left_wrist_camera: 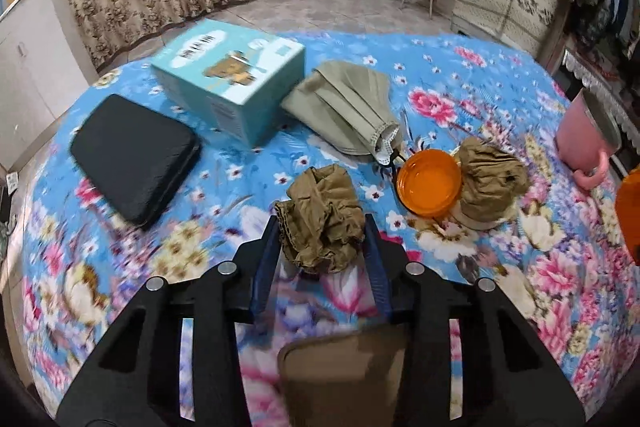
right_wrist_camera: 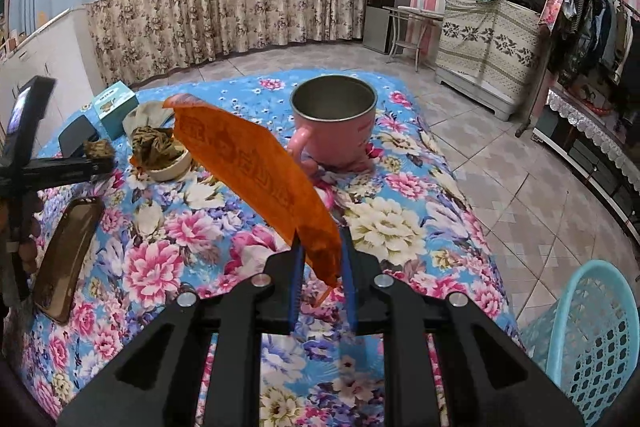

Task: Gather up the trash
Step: 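Grasp the orange plastic wrapper with the right tool while the left tool grasps the brown cloth, then carry cloth and wrapper to the light-blue basket and open both tools to drop them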

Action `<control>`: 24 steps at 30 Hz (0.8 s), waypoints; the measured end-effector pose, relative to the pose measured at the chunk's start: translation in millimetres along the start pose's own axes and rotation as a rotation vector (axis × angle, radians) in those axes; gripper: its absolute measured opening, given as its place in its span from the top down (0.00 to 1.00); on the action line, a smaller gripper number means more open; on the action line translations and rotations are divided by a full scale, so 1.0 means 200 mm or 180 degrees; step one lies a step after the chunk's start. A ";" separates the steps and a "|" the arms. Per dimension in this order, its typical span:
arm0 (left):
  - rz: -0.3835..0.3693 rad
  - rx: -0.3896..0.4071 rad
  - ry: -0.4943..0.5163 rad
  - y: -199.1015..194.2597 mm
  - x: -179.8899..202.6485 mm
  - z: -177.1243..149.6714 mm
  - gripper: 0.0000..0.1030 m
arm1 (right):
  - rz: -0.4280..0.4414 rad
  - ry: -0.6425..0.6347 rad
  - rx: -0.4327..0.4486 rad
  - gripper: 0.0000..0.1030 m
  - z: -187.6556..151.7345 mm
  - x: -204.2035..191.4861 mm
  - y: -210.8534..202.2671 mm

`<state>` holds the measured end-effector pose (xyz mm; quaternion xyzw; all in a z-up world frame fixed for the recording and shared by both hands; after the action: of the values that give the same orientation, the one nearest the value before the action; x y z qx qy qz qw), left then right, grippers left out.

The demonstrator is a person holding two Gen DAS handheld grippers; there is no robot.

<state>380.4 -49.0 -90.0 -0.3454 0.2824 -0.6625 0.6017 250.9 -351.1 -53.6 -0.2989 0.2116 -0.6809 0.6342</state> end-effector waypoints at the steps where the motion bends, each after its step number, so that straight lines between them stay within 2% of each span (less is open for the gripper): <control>1: 0.0012 0.0055 0.0002 -0.04 0.00 -0.01 0.62 | 0.0002 0.0021 0.0015 0.83 0.00 0.01 -0.01; 5: 0.0093 0.0306 0.0149 -0.22 0.05 -0.06 0.62 | -0.0024 0.0124 0.0060 0.83 -0.04 0.05 -0.08; 10: -0.0027 0.0523 0.0357 -0.43 0.25 -0.10 0.62 | -0.0110 0.0462 0.0156 0.83 -0.11 0.22 -0.27; 14: -0.0293 0.0629 0.0488 -0.58 0.49 -0.13 0.62 | -0.0316 0.0664 0.0119 0.83 -0.23 0.42 -0.41; 18: -0.0634 0.0616 0.0601 -0.67 0.77 -0.19 0.62 | -0.0645 0.0753 0.0038 0.83 -0.37 0.65 -0.56; 24: -0.1026 0.0506 0.0991 -0.71 1.28 -0.39 0.62 | -0.1076 0.1016 -0.0044 0.83 -0.62 0.98 -0.80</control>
<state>222.9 -289.6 6.0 -0.2313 0.2600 -0.8154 0.4627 45.8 -539.8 -9.2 -0.2230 0.2609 -0.8146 0.4676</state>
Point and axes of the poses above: each gripper's, at about its wrist camera, not at the fingertips, and y roughly the way its jaws point, x to its right, z to its top, the point moved 3 cm from there along y, roughly the way its jaws point, and after that the axes turned 9 degrees about -y, right-handed, at the moved point
